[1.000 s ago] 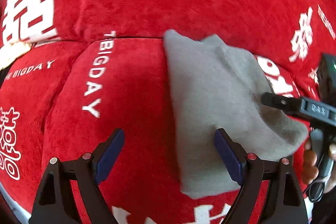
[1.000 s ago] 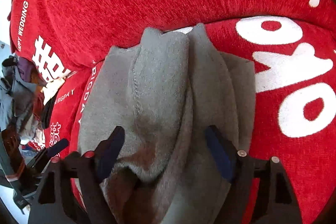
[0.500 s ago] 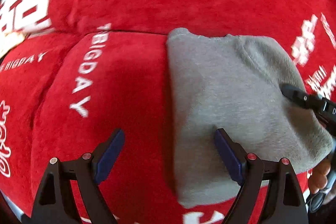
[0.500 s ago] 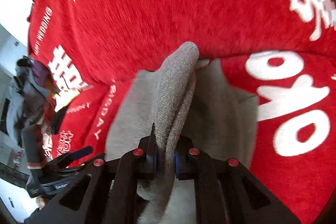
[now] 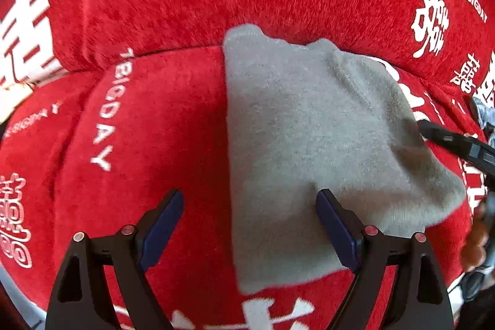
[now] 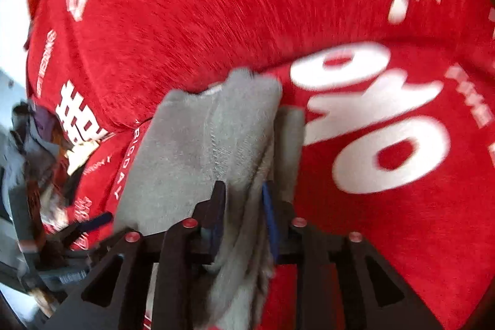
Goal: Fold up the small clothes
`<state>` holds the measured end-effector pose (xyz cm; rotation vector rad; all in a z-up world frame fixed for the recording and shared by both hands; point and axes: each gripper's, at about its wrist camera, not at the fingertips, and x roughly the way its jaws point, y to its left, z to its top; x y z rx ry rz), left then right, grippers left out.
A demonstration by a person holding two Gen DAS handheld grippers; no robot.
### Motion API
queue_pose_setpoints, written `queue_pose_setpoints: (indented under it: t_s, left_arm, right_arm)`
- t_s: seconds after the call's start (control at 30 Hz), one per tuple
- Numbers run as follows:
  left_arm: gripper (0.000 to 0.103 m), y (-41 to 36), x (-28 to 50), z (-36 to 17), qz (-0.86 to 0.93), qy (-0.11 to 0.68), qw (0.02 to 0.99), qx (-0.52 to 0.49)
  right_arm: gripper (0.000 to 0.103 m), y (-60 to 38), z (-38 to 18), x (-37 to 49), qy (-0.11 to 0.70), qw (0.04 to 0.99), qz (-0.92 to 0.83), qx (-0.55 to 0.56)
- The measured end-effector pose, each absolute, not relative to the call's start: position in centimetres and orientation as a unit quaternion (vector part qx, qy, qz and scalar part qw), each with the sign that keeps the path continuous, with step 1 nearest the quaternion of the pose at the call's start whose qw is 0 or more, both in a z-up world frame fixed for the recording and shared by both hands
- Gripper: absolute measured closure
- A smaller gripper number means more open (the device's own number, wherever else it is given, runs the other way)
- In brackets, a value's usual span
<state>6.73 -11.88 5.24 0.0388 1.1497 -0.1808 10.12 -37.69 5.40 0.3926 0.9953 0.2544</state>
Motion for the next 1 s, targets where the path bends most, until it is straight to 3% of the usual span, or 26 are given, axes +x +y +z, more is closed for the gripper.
queue_pose_setpoints:
  t_s: [0.07, 0.13, 0.33, 0.4, 0.47, 0.5, 0.63, 0.83, 1.0]
  left_arm:
    - [0.015, -11.5, 4.9, 5.7, -0.091, 0.527, 0.844, 0.037]
    - [0.015, -11.3, 3.2, 5.7, -0.097, 0.514, 0.85, 0.06]
    - [0.015, -12.9, 0.1, 3.1, -0.114, 0.508, 0.84, 0.153]
    - [0.015, -13.4, 0.3, 2.9, -0.117, 0.504, 0.841, 0.159]
    - [0.015, -13.0, 1.8, 2.8, -0.078, 0.499, 0.85, 0.154]
    - [0.015, -12.0, 3.0, 2.4, -0.061, 0.517, 0.844, 0.128]
    - [0.015, -7.1, 4.1, 1.7, -0.065, 0.574, 0.815, -0.045]
    - [0.014, -6.4, 2.4, 1.2, -0.064, 0.562, 0.824, -0.03]
    - [0.015, -7.0, 0.6, 4.0, -0.084, 0.537, 0.839, 0.032]
  right_arm:
    - [0.047, -37.2, 7.6, 7.7, 0.449, 0.868, 0.138, 0.16]
    - [0.035, -36.7, 8.9, 5.8, 0.432, 0.877, 0.155, 0.141]
    - [0.035, -34.2, 8.4, 4.6, 0.446, 0.875, 0.169, 0.081]
    - [0.052, -32.6, 7.0, 5.3, 0.477, 0.863, 0.157, 0.055]
    - [0.083, -32.3, 6.4, 5.7, 0.491, 0.856, 0.154, 0.053]
    - [0.09, -32.5, 6.6, 5.7, 0.49, 0.855, 0.156, 0.063]
    - [0.095, -33.7, 8.4, 4.1, 0.458, 0.869, 0.164, 0.094]
    - [0.095, -35.1, 3.0, 1.7, 0.494, 0.845, 0.148, 0.142]
    - [0.092, -36.6, 4.0, -0.1, 0.466, 0.85, 0.159, 0.189]
